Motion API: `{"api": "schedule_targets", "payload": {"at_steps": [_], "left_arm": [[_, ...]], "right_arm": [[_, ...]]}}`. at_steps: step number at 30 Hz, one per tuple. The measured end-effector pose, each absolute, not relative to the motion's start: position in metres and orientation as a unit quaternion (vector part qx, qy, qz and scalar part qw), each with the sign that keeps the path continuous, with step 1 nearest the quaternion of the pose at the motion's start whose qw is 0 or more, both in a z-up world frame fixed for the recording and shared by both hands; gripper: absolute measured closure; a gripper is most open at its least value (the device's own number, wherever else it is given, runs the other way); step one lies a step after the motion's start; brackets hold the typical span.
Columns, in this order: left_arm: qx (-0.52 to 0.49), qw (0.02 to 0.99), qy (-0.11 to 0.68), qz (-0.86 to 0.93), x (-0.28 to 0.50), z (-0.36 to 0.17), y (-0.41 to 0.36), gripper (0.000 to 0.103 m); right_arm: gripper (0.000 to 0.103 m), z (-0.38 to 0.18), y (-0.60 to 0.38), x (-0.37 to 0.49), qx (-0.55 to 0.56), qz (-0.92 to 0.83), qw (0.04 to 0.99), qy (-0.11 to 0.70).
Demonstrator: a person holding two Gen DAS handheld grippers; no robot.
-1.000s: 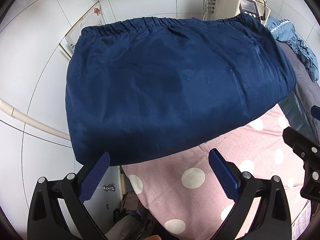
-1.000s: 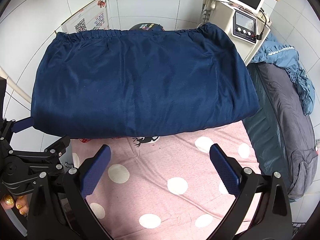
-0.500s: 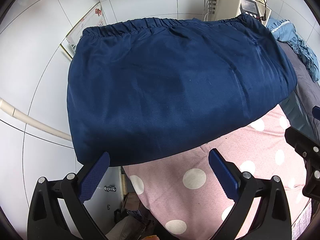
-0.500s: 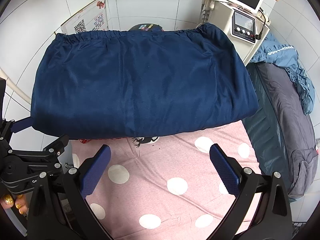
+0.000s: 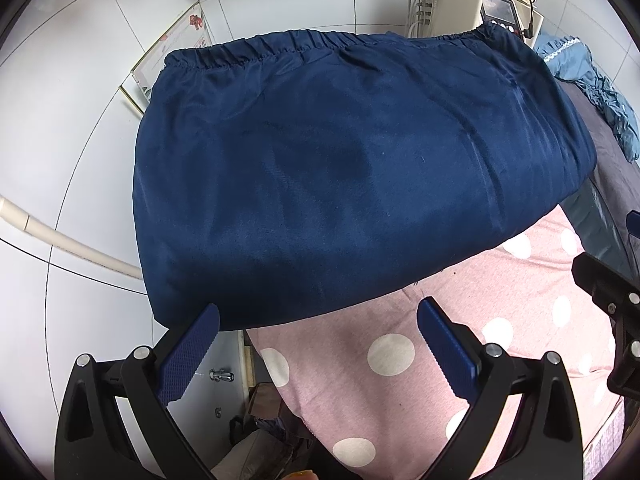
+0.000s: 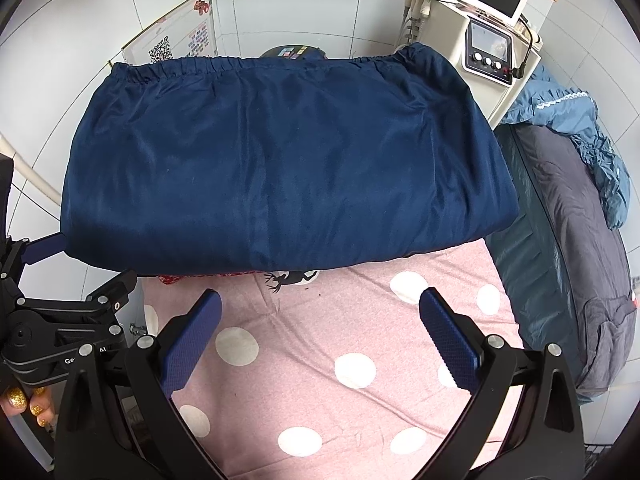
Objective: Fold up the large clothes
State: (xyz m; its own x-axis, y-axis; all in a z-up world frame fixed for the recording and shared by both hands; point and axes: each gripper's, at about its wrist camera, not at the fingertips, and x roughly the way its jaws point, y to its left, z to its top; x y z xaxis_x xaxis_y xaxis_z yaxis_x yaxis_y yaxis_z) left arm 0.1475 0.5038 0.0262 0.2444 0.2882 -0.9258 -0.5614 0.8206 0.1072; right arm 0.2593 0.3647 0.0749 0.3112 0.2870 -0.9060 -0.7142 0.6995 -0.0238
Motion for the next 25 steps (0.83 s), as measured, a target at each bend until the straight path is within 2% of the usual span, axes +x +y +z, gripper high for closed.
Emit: {"api": "schedule_targets", "payload": {"at_steps": [25], "left_arm": [[-0.112, 0.786, 0.548, 0.262, 0.1537, 0.0256, 0.5013, 0.006]], "right_arm": [[0.005, 0.0715, 0.3640, 0.2584, -0.217, 0.320, 0.778, 0.495]]}}
